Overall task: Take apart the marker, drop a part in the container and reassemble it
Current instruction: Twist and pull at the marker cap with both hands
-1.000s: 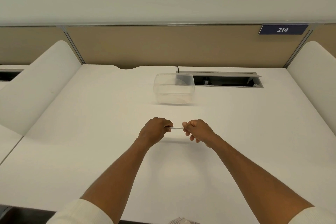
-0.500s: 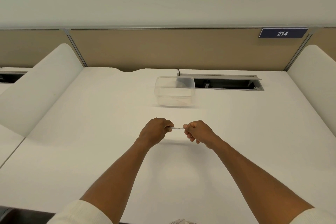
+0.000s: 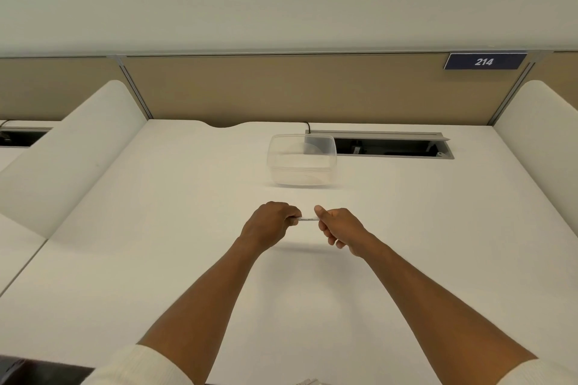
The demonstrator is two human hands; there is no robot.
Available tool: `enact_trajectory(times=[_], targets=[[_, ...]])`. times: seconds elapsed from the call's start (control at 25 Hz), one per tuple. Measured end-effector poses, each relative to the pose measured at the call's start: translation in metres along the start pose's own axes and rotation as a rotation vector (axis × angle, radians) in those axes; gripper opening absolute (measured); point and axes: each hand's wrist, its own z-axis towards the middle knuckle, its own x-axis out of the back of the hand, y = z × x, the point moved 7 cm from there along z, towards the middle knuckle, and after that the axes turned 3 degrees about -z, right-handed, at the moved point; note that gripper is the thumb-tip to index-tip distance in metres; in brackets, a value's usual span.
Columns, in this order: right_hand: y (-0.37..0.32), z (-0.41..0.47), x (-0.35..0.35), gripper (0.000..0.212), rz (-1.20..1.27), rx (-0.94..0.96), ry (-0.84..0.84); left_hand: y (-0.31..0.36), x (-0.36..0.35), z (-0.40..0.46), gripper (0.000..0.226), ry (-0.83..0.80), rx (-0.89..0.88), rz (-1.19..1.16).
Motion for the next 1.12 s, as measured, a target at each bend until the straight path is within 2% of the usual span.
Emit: enact_trajectory(times=[0.52,0.8,1.12], targets=[[-0.020,-0.006,0.006,0.044,-0.142,0.218,0.179,0.002,0.010,0.001,0.020,-0.001,-0.030,-0.026],[-0.033,-0.010,0.014,0.043,-0.210,0.322,0.283,0.004,0.015,0.011,0.020,-0.010,-0.049,-0.118],[-0.054,-0.009,0.026,0.039,-0.249,0.394,0.312,0.002,0.026,0.026,0.021,-0.035,0.017,-0.250]])
